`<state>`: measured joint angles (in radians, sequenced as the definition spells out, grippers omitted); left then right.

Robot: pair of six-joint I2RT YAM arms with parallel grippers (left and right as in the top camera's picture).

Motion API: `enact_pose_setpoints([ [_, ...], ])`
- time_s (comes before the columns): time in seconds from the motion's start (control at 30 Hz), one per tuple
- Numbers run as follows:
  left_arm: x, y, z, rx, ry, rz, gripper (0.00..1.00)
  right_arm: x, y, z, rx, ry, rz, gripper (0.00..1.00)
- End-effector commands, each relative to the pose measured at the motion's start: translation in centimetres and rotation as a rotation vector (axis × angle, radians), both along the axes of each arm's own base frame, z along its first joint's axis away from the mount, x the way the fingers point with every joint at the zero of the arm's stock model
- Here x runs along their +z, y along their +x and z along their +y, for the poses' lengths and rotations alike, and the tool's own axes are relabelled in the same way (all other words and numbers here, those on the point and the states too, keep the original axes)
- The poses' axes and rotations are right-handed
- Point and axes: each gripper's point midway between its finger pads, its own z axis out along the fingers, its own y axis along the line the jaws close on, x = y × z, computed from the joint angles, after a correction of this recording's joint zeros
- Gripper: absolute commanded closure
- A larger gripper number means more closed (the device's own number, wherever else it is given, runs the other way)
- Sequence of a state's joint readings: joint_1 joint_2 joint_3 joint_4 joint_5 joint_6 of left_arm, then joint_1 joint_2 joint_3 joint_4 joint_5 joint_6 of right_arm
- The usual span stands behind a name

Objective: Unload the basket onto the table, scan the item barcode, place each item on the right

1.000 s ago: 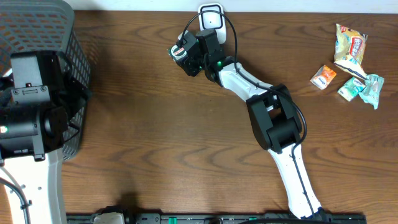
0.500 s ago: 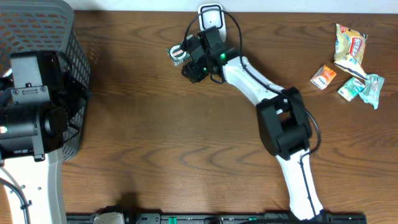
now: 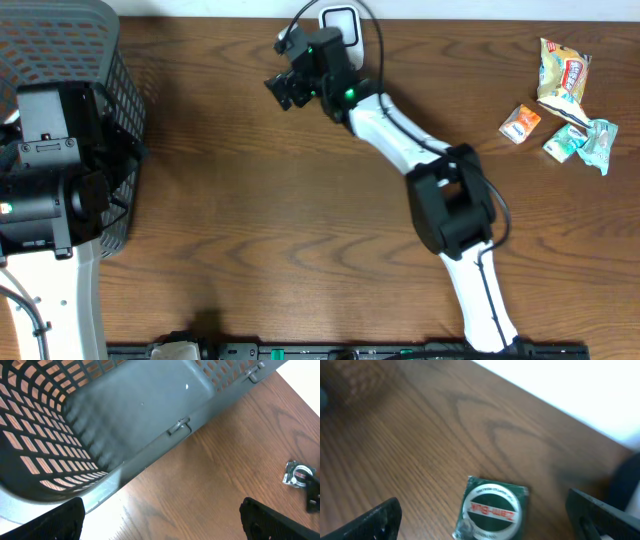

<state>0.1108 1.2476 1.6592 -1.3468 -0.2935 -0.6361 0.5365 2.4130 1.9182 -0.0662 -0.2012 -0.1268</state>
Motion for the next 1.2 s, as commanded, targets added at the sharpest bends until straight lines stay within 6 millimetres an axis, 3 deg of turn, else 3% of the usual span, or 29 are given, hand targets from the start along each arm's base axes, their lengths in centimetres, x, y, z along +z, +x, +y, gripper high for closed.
enact_pose_setpoints([
  [0.0, -0.2, -0.2, 0.3, 0.020, 0.001, 0.005, 0.02, -2.3, 0.7, 0.8, -0.029, -0.003, -0.023, 0.02],
  [0.27, -0.2, -0.2, 0.3, 0.020, 0.001, 0.005, 0.02, -5.6, 1.7, 0.2, -0.092, -0.002, -0.013, 0.07],
  [0.43, -0.2, -0.2, 0.3, 0.020, 0.001, 0.005, 0.02, -9.5, 0.8, 0.2, -0.068, -0.029, 0.052, 0.15],
  [0.7, -0.2, -0.2, 0.3, 0.020, 0.001, 0.005, 0.02, -10.1, 0.5, 0.0, -0.077, -0.035, 0.082, 0.39],
  [0.83, -0.2, -0.2, 0.3, 0.020, 0.001, 0.005, 0.02, -8.5, -0.1, -0.3, -0.084, -0.047, 0.117, 0.41],
  [0.93, -0.2, -0.2, 0.3, 0.020, 0.001, 0.005, 0.02, -5.6, -1.3, -1.2, -0.089, -0.078, 0.159, 0.44],
  [1.07, -0.2, -0.2, 0.3, 0.020, 0.001, 0.005, 0.02, -3.1, -4.6, -3.3, -0.072, -0.178, 0.269, 0.48],
  [1.17, -0.2, -0.2, 0.3, 0.020, 0.001, 0.005, 0.02, -2.5, -7.7, -5.5, -0.017, -0.308, 0.343, 0.38],
])
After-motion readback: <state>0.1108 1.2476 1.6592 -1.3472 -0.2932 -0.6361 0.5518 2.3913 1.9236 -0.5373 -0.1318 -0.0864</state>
